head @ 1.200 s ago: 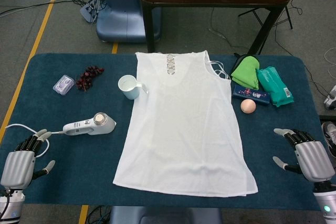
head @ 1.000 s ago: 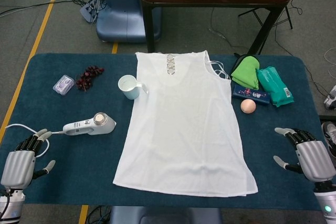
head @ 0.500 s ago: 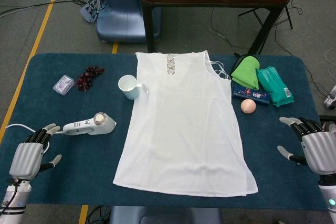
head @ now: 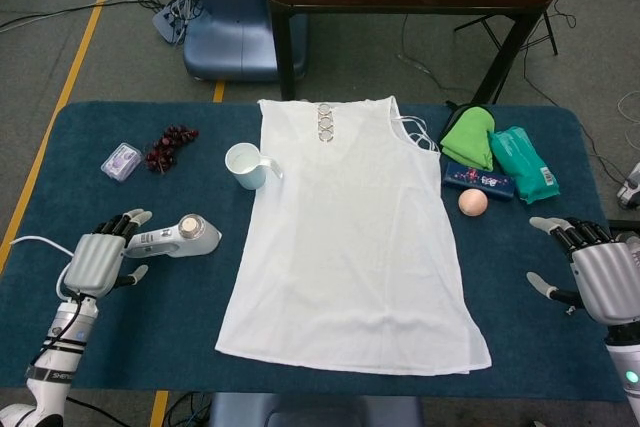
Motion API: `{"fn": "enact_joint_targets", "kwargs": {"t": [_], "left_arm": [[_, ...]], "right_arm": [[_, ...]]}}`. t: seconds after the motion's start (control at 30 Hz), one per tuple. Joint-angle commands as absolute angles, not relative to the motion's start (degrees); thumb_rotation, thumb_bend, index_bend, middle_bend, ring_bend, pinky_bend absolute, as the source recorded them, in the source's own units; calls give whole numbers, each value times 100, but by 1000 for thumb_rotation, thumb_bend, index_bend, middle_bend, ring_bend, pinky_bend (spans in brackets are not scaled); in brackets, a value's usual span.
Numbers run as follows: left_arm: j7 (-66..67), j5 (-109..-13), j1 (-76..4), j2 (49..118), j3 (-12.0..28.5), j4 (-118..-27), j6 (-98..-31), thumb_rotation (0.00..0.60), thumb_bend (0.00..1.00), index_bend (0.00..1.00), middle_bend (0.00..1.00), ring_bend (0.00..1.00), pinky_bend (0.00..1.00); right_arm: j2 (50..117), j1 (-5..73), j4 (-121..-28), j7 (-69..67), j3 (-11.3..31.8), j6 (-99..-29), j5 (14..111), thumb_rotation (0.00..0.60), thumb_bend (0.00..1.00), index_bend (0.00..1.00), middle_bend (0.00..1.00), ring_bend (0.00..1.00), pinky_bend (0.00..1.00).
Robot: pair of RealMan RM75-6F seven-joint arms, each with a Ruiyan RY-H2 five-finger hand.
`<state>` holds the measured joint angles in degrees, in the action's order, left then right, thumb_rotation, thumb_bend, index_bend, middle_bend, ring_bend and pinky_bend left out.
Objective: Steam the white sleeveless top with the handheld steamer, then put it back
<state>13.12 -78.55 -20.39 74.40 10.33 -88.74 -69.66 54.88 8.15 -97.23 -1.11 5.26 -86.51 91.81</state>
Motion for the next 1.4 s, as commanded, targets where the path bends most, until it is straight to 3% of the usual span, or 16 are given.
{"fn": "enact_joint_targets", "kwargs": {"t": [0.03, 0.33, 0.57, 0.83, 1.0, 1.4], "left_arm": [[1510, -7615, -2265, 7673, 1145, -8687, -6742, 600, 172, 150, 176, 181, 269], [2040, -6897, -2718, 8137, 1266, -8113, -6198, 600, 172, 153, 176, 181, 269], [2508, -6469, -2845, 8328, 1253, -7776, -6156, 600, 172, 159, 176, 181, 269], [2670, -6138, -2989, 8554, 1266, -7258, -6061, 600, 172, 307, 193, 186, 269], [2519, -6057, -3037, 8659, 1282, -7015, -6012, 600, 172, 385, 267, 248, 269], [1942, -6076, -3101, 8848, 1307, -6720, -5927, 600, 173, 475, 401, 372, 335]], "right_arm": [[5487, 804, -9707, -137, 514, -8648, 9167, 600, 172, 252, 325, 268, 303], [5456, 737, -9648, -222, 480, -8690, 9117, 600, 171, 253, 325, 268, 303], [5438, 712, -9631, -256, 457, -8687, 9103, 600, 171, 253, 325, 268, 303], [5439, 737, -9655, -244, 452, -8639, 9107, 600, 171, 253, 325, 268, 303], [5430, 728, -9669, -245, 443, -8621, 9080, 600, 172, 253, 325, 268, 303], [5392, 706, -9720, -233, 431, -8615, 9054, 600, 171, 253, 325, 268, 303]]}}
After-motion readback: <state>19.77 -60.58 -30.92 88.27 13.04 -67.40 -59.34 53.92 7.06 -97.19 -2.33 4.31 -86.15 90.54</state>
